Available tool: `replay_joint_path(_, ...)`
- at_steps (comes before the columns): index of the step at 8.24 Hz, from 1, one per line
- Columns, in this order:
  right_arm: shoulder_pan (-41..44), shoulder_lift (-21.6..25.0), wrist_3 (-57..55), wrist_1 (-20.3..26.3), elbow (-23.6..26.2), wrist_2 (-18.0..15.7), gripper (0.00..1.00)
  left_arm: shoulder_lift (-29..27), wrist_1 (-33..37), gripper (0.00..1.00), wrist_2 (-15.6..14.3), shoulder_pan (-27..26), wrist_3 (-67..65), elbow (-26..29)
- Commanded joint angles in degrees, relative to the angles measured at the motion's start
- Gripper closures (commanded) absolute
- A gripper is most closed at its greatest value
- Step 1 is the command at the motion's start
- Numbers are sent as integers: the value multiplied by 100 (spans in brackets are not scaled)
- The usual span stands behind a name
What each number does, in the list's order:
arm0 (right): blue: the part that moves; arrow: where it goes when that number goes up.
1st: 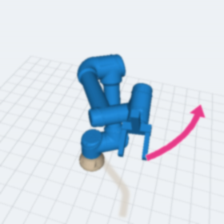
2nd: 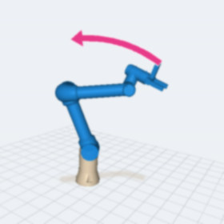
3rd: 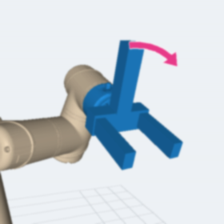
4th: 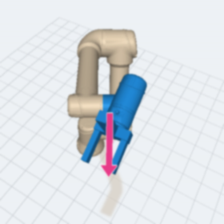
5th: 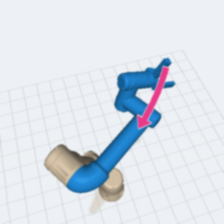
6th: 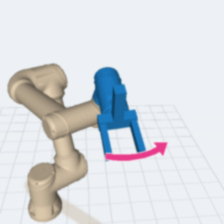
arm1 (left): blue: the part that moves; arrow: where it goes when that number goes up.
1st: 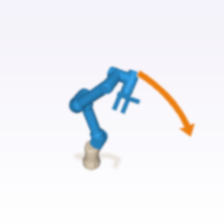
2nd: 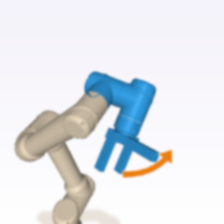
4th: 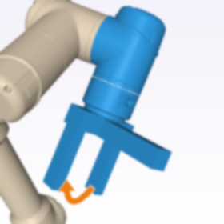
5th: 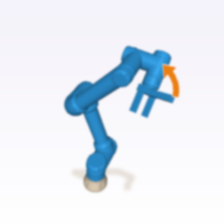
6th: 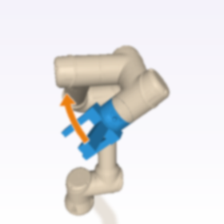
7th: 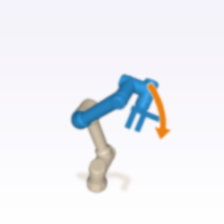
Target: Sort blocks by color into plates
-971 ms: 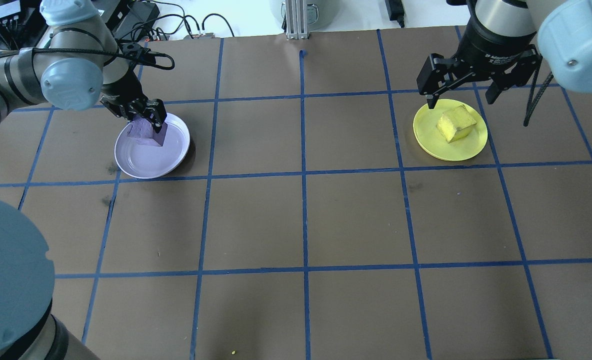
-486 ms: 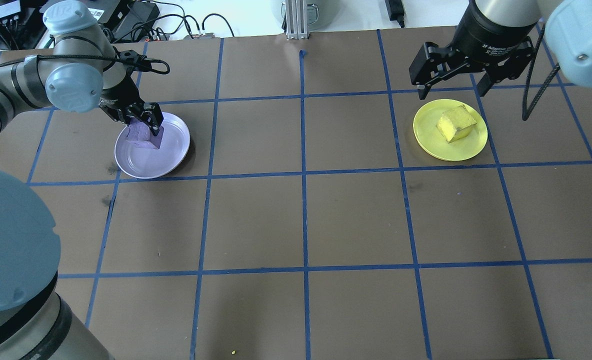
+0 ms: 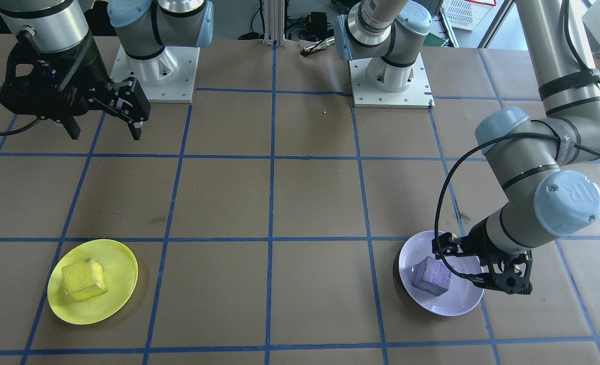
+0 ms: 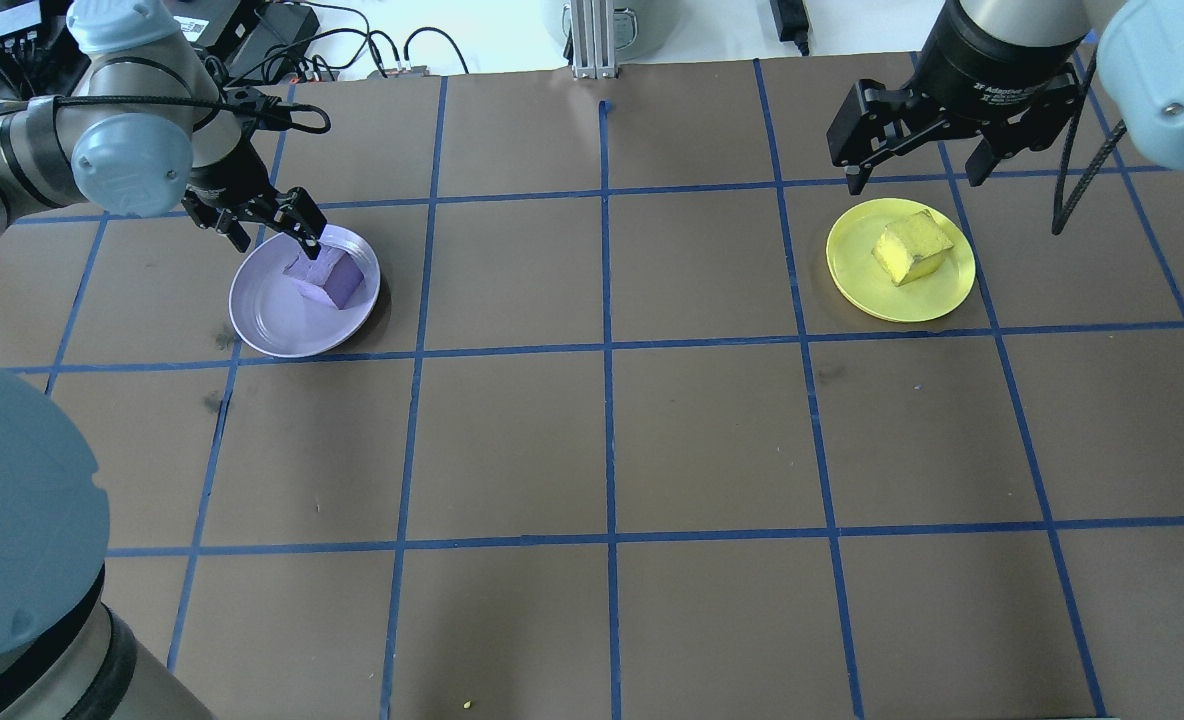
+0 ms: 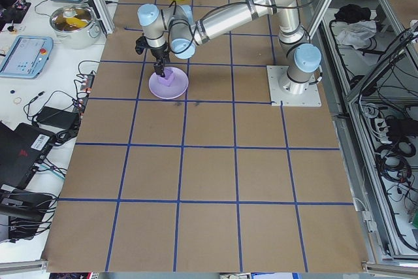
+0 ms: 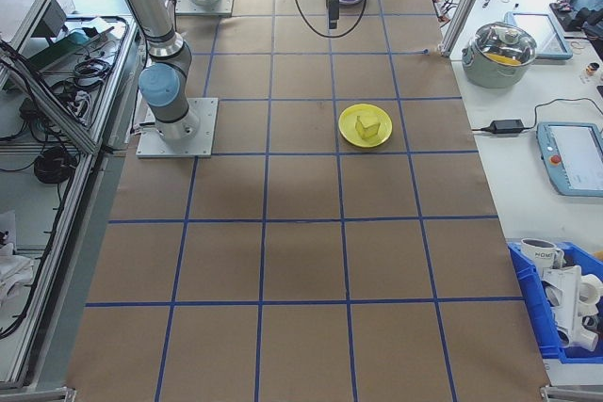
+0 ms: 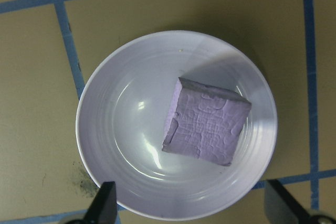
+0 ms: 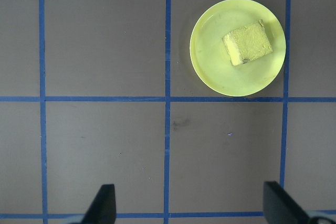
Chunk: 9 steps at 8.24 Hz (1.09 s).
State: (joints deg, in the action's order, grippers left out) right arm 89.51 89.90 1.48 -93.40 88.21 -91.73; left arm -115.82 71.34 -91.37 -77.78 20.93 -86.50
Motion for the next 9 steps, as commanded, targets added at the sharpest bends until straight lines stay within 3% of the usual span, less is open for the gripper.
replay_joint_path(1, 5, -43, -60, -38, 82, -82, 0, 830, 678, 0, 6, -87, -796, 28)
replay_joint_path(5, -4, -43, -7, -73, 82, -47, 0, 2070, 1057, 0, 41, -551, -1860, -68)
replay_joint_path(9, 5, -34, -16, -47, 82, 24, 0, 2064, 1049, 0, 49, -747, -1899, -69)
